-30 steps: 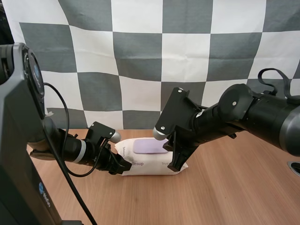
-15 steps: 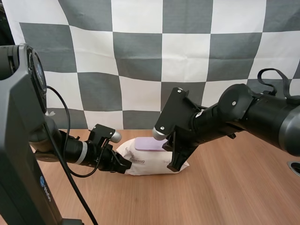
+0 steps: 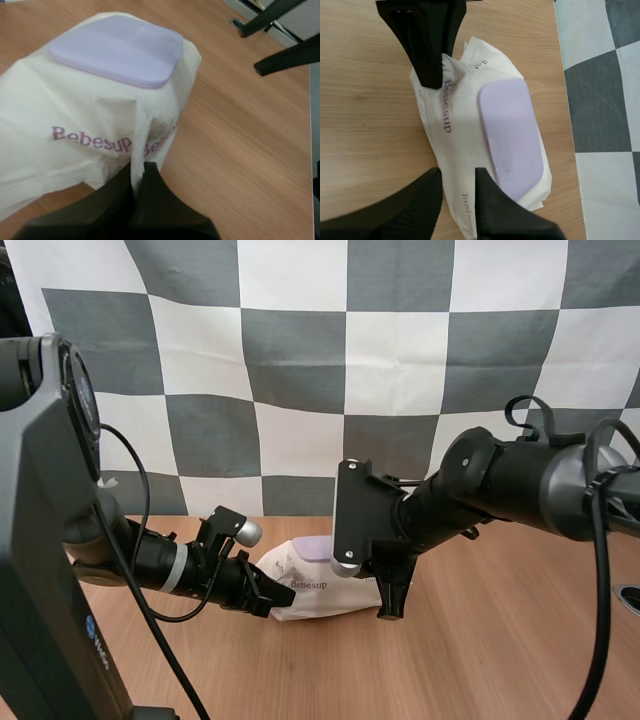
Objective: Open the wet wipes lid
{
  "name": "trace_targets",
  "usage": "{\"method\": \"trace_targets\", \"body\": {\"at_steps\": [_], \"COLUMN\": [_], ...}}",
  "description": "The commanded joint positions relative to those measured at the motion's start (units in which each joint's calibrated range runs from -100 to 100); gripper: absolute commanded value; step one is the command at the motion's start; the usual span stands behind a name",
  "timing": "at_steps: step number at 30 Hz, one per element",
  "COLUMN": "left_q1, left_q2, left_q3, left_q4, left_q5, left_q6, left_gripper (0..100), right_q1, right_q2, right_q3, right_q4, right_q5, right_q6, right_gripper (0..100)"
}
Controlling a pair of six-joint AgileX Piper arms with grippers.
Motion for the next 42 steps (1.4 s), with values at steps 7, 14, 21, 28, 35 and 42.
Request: {"method": "trace_targets", "body": {"at_steps": [7, 14, 21, 28, 35, 42], "left_q1": [0.01, 0.01, 0.01, 0.01, 0.01, 0.01], "left_q2": [-0.06, -0.06, -0.06, -0.06, -0.06, -0.06], "left_q3": [-0.02, -0.02, -0.02, -0.02, -0.02, -0.02], "left_q4": [2.43, 2.43, 2.43, 2.43, 2.43, 2.43], "left_q5": [1.17, 1.73, 3.64, 3.85, 3.85, 3.85], "left_q6": [0.88, 0.88, 0.88, 0.88, 0.88, 0.88], "left_gripper": [0, 0, 0, 0, 0, 0], "right_q1": [0.04, 0.04, 0.04, 0.04, 0.04, 0.04], "right_q2": [5.27, 8.73, 9.18, 9.18, 9.18, 9.18], "right_q3": [0.01, 0.01, 0.01, 0.01, 0.01, 0.01], "right_q4": [4.73, 4.73, 6.86, 7.65, 7.62, 9.31], "right_q5": [-6.77, -11.52, -14.3, -15.78, -15.83, -15.83], "right_q6": [-3.23, -3.37, -3.37, -3.37, -3.37, -3.37], "right_gripper": [41, 41, 41, 41, 40, 33]}}
